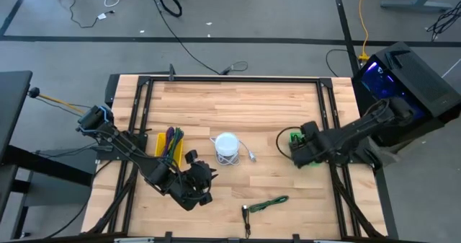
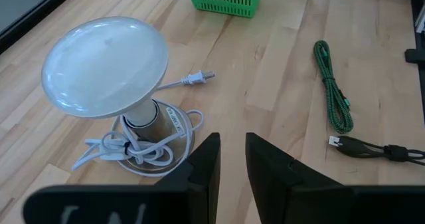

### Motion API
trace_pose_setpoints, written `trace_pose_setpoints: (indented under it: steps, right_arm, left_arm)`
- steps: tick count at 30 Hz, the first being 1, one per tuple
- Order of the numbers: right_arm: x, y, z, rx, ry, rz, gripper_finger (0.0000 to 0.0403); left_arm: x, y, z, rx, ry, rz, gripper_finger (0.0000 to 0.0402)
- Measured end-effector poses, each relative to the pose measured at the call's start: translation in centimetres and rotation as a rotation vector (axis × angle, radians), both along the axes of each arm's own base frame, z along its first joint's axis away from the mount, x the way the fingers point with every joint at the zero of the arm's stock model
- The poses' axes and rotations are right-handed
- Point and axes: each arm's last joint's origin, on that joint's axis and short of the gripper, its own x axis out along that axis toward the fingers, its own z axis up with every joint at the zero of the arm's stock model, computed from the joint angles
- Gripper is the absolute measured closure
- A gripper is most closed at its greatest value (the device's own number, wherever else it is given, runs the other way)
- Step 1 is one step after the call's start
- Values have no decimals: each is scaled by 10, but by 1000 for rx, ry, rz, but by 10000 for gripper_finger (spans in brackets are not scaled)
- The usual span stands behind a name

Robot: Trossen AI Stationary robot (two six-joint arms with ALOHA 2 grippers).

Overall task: Pick & Place USB Port
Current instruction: Put the black charger cable into the green bin, then put the green charger cable into the yellow bin

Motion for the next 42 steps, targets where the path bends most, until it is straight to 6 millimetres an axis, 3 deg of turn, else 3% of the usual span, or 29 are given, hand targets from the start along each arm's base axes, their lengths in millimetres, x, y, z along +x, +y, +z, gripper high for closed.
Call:
trace_pose_setpoints:
  steps: [10, 16, 32, 37, 42]
  right_arm:
    - [-15, -15, -29, 148, -118, 5, 403]
    - [-17, -16, -31, 153, -117, 19, 400]
    - [-17, -18, -30, 80, -133, 37, 254]
    - [-9, -16, -15, 59, -166, 120, 242]
    - [14, -6, 18, 93, -336, 288, 244]
  left_arm:
    - [0, 0, 0, 1, 1, 0, 326]
    - [0, 0, 0, 3, 4, 0, 326]
    - [0, 0, 0, 4, 2, 1, 326]
    - [0, 0, 0, 5, 2, 1, 326]
    - [0, 0, 0, 5, 2, 0, 326]
